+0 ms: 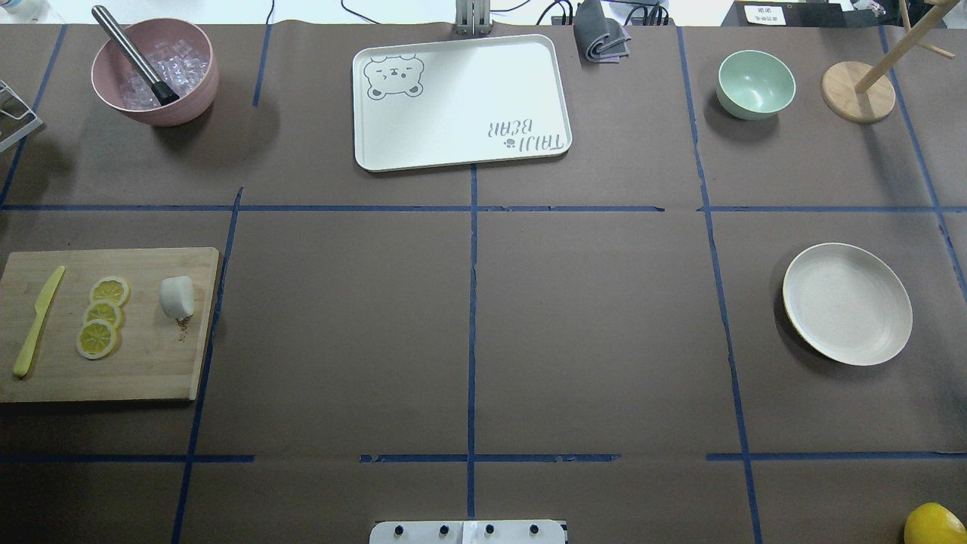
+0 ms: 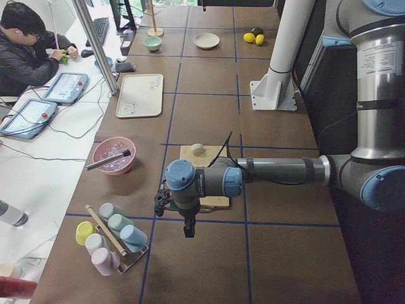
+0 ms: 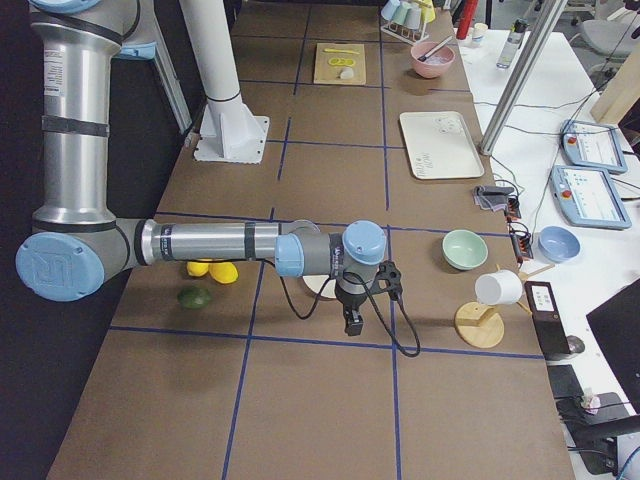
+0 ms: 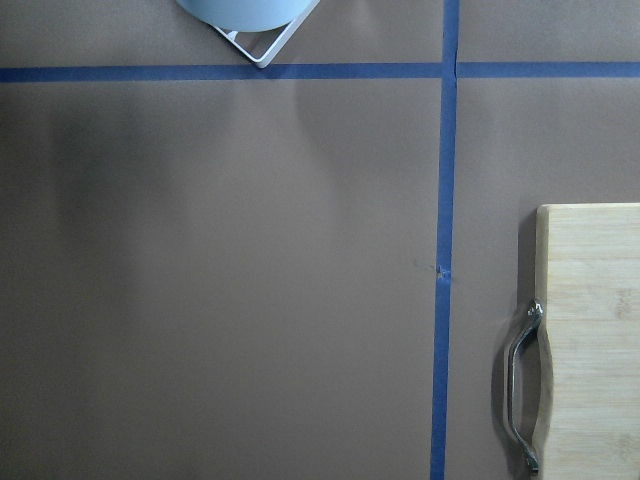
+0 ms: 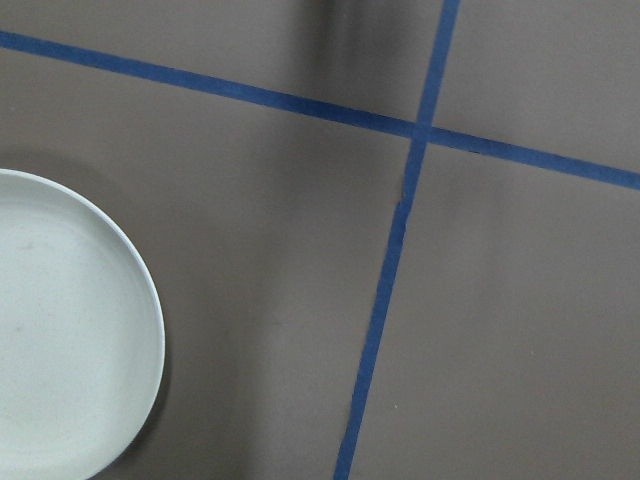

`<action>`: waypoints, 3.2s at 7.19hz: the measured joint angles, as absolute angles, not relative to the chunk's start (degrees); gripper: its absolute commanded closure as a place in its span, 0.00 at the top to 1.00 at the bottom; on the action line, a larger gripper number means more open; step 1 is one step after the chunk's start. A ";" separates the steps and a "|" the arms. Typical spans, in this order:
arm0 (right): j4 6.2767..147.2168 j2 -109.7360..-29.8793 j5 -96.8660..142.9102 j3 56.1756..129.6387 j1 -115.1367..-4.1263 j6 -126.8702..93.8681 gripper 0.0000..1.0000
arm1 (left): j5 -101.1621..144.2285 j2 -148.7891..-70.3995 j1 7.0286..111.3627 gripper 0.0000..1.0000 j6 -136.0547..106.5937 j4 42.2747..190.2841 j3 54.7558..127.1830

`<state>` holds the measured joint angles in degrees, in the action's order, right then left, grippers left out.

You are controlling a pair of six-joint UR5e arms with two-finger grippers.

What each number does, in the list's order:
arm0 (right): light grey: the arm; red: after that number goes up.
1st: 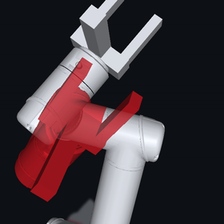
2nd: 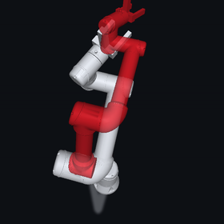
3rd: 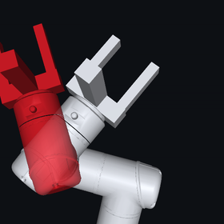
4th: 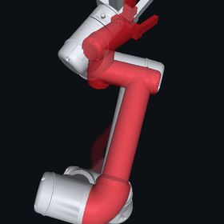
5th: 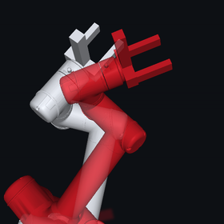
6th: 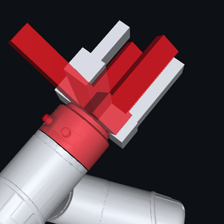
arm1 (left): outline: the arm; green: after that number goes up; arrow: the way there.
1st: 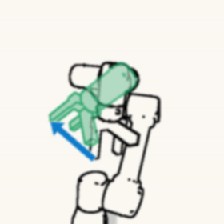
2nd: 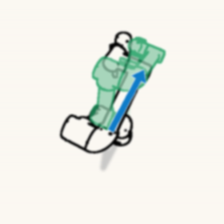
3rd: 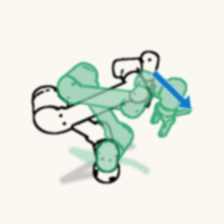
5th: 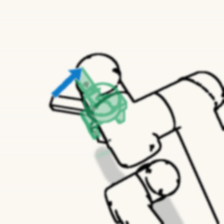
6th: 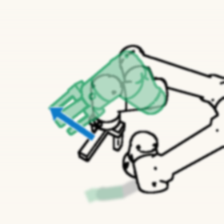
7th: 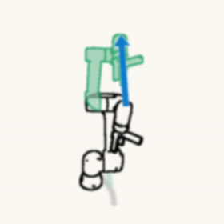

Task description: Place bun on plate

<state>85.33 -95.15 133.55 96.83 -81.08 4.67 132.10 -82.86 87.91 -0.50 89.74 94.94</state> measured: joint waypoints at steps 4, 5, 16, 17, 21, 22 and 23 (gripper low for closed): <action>59.82 -95.51 133.10 89.81 -69.58 -20.17 0.98 | 132.10 -82.30 87.96 1.00 -0.53 89.76 95.56; 50.60 -95.52 131.84 86.39 -66.29 -28.52 0.88 | 132.10 -82.30 87.93 1.00 -0.51 89.79 95.57; 46.03 -91.52 135.42 94.33 -61.07 -45.59 0.00 | 132.10 -82.35 87.89 1.00 -0.44 89.83 95.57; 48.99 -87.78 135.83 97.42 -58.98 -52.49 0.00 | 132.10 -82.35 87.89 1.00 -0.44 89.83 95.55; 55.83 -71.62 124.40 100.05 -43.67 -76.24 0.00 | 132.10 -82.36 87.89 1.00 -0.44 89.83 95.28; 59.96 -68.01 119.22 99.84 -39.53 -78.23 0.00 | 132.10 -82.35 87.89 1.00 -0.46 89.83 95.23; 63.05 -64.97 113.59 99.05 -35.02 -79.95 0.00 | 132.10 -82.35 87.89 1.00 -0.48 89.82 95.20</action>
